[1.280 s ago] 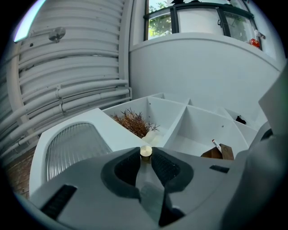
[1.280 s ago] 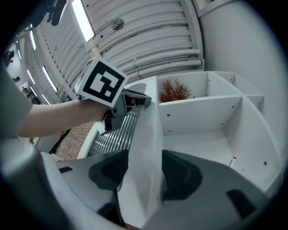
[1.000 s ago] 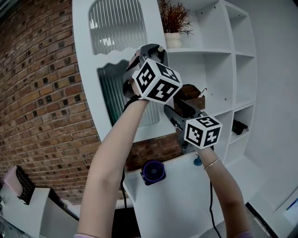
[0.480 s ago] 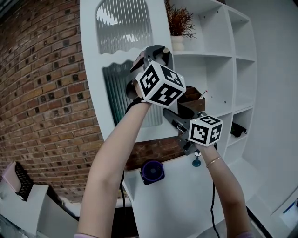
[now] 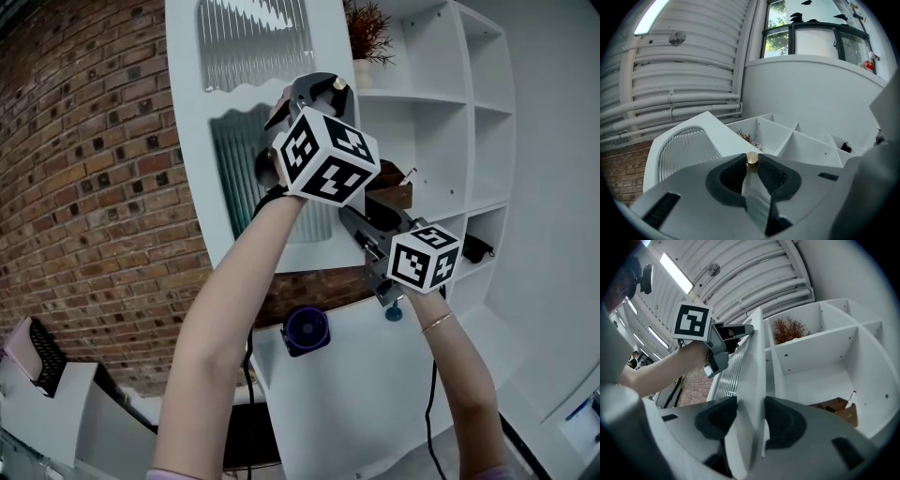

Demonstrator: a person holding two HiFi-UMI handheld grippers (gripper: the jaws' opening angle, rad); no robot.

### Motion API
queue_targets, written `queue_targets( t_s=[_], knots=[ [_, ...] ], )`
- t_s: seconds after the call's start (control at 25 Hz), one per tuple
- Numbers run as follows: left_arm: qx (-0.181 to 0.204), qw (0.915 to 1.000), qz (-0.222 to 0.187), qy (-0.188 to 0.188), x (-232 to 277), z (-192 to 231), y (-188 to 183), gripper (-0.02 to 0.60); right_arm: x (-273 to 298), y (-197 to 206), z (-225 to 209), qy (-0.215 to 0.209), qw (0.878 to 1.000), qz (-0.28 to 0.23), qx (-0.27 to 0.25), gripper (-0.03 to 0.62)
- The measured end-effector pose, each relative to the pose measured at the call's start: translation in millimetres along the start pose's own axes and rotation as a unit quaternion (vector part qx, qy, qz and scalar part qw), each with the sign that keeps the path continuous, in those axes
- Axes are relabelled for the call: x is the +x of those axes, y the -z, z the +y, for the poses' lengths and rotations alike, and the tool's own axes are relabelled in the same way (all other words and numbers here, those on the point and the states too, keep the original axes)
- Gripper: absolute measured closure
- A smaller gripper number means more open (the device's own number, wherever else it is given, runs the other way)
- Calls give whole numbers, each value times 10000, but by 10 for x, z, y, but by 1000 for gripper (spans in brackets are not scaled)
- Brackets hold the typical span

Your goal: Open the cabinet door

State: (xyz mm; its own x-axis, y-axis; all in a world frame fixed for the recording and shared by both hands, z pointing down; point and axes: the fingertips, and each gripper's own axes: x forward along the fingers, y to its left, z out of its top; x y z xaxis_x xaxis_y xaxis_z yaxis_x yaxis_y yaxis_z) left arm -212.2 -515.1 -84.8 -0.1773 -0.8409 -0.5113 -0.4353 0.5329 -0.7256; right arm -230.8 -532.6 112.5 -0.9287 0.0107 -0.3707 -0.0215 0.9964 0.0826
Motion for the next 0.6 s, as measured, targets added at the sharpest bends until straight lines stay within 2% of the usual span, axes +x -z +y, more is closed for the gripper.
queue_targets(
  t_s=[0.6],
  knots=[
    [-413,9975,-480,303,-430,132,-304,508,-325,-183,414,521,9983,-87,-239,437]
  ],
)
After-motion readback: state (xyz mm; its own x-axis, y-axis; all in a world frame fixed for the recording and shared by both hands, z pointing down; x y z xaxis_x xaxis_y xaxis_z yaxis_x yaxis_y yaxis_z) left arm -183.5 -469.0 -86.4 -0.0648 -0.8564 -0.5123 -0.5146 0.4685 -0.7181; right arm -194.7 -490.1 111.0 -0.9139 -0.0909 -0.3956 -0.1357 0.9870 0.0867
